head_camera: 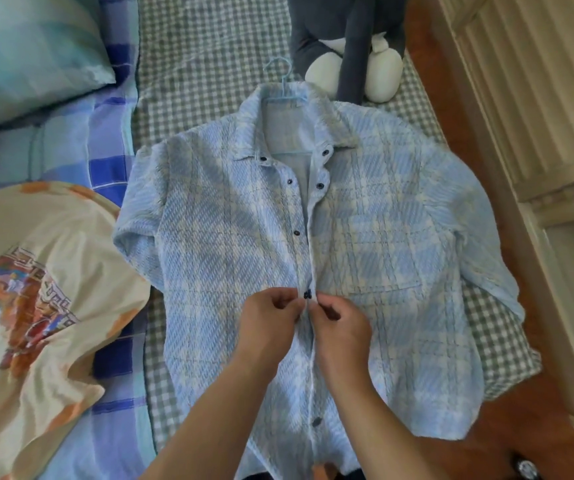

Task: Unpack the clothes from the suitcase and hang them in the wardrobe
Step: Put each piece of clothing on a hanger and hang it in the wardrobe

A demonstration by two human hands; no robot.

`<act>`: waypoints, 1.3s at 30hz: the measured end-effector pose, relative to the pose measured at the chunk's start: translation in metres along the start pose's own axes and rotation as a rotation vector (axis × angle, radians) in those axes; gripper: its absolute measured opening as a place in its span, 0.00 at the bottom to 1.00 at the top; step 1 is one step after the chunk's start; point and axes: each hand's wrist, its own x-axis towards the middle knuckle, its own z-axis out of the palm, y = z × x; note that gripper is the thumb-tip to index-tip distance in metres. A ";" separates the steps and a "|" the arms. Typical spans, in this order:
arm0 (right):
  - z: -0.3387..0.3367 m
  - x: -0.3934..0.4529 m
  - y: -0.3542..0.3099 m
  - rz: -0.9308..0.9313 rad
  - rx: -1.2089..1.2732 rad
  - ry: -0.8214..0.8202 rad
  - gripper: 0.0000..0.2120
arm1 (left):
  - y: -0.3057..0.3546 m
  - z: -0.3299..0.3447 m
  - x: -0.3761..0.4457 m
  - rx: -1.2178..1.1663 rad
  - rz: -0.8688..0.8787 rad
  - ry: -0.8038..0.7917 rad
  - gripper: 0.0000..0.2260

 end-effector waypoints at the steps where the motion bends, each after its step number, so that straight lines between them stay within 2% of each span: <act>1: 0.000 0.000 0.000 -0.019 -0.024 -0.001 0.16 | -0.001 0.000 -0.001 -0.032 -0.019 0.003 0.05; 7: -0.001 0.002 0.009 -0.210 -0.269 0.031 0.04 | 0.002 0.001 -0.004 -0.182 -0.083 0.019 0.03; 15: -0.005 0.004 0.013 -0.517 -0.563 0.033 0.05 | 0.006 0.005 -0.007 -0.096 -0.080 0.061 0.02; 20: -0.005 0.013 0.009 -0.459 -0.524 -0.008 0.04 | 0.006 0.005 0.003 -0.269 -0.205 0.014 0.04; 25: -0.008 0.023 0.012 -0.369 -0.510 -0.076 0.06 | 0.005 0.005 0.008 -0.265 -0.204 0.002 0.03; 27: -0.008 0.025 0.012 -0.329 -0.515 -0.119 0.07 | 0.007 0.004 0.009 -0.119 -0.164 0.007 0.02; 28: -0.008 0.026 0.014 -0.277 -0.556 -0.193 0.09 | 0.008 0.003 0.011 0.097 -0.107 -0.013 0.03; 30: -0.011 0.026 0.015 -0.123 -0.762 -0.441 0.17 | 0.010 -0.002 0.014 0.629 0.041 -0.135 0.08; 31: -0.015 0.028 0.012 -0.050 -0.849 -0.522 0.19 | 0.016 -0.006 0.016 0.815 0.128 -0.183 0.10; 32: -0.022 0.031 0.006 -0.006 -0.882 -0.534 0.18 | 0.022 -0.010 0.018 0.897 0.197 -0.184 0.11; 33: -0.028 0.036 -0.001 -0.010 -0.866 -0.483 0.17 | 0.029 -0.015 0.020 0.886 0.254 -0.141 0.12; 34: -0.033 0.043 -0.013 -0.063 -0.795 -0.364 0.14 | 0.038 -0.020 0.026 0.791 0.288 -0.072 0.12; 36: -0.028 0.065 -0.037 -0.169 -0.593 -0.146 0.10 | 0.055 -0.024 0.049 0.480 0.257 0.063 0.10; 38: -0.009 0.091 -0.057 -0.217 -0.510 -0.160 0.05 | 0.066 -0.017 0.079 0.283 0.138 0.130 0.07; 39: 0.003 0.103 -0.061 -0.216 -0.563 -0.196 0.08 | 0.067 -0.010 0.095 0.223 0.070 0.136 0.06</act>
